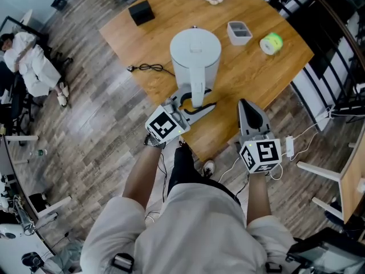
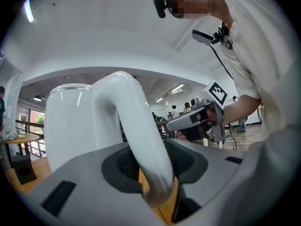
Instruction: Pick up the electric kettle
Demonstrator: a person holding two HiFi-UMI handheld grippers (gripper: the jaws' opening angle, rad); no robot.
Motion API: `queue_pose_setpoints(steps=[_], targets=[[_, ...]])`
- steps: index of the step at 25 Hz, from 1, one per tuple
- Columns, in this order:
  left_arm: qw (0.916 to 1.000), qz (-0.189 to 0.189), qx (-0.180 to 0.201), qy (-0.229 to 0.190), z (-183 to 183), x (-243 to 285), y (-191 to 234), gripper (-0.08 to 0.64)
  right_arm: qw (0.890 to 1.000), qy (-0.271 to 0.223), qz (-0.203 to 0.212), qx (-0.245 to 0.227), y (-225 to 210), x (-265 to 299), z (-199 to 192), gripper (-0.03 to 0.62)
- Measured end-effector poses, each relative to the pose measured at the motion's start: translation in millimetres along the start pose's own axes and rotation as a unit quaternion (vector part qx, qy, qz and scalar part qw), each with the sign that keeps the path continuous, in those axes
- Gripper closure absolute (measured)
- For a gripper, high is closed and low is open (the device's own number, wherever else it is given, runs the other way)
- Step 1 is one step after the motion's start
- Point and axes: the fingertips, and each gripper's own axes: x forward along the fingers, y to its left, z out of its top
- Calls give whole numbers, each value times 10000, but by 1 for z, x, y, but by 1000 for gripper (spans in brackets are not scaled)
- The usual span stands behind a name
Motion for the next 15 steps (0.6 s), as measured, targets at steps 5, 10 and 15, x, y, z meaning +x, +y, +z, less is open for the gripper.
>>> queue_pose_setpoints(steps=[5,10,15], targets=[[9999,115,33,-105,20,-11,-9,408,9999,-118,10,-48,2,-10,16,584],[9993,306,4,-231,44,-26,-18,407,9997,-226,72,-63,8,-20,34,584],[9981,499,-86,-353,69,-48,-33,407,9994,-289,172,-63,22,-38,51,584]])
